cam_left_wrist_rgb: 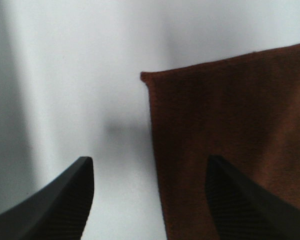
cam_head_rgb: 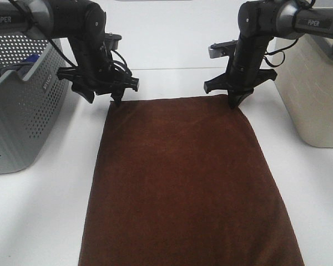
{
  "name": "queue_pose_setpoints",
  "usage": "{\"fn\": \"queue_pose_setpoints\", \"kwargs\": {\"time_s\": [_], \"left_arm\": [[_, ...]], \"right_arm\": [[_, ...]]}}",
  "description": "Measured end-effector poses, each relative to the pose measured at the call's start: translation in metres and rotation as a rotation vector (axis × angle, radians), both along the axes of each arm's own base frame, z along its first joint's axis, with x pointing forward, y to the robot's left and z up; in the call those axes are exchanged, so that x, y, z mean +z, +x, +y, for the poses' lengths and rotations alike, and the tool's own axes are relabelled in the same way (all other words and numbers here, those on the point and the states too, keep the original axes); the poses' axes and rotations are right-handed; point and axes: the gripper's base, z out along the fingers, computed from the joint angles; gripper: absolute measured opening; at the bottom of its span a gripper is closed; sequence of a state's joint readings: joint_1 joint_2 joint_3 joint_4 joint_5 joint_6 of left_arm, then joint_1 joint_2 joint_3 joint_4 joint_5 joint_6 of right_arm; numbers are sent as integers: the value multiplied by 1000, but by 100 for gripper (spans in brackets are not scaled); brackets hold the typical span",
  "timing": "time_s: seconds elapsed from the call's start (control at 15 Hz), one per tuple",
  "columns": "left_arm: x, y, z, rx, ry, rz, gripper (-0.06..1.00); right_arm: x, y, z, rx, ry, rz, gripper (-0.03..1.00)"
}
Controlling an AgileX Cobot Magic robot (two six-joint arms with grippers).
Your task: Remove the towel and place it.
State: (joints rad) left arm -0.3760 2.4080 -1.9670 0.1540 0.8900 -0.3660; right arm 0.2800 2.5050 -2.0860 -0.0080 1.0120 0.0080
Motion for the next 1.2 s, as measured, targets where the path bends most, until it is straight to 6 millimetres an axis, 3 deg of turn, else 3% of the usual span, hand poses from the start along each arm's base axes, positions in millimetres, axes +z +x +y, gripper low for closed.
{"fn": "queue_pose_setpoints", "kwargs": {"time_s": [0.27, 0.53, 0.67, 1.0, 1.2], "left_arm": [[-5, 6, 3, 13, -25, -29, 61], [-32, 8, 0, 25, -51, 4, 59], [-35, 9, -2, 31, -65, 1, 48], [-37, 14, -7, -39, -81, -74, 3], [-33, 22, -10, -81, -77, -136, 1]], "right_arm": [[2, 0, 0, 0, 1, -1, 0], [2, 0, 1, -3, 8, 1, 0], [1, 0, 1, -3, 7, 2, 0], [1, 0, 1, -3, 7, 3, 0], [2, 3, 0, 2, 5, -36, 0]]}}
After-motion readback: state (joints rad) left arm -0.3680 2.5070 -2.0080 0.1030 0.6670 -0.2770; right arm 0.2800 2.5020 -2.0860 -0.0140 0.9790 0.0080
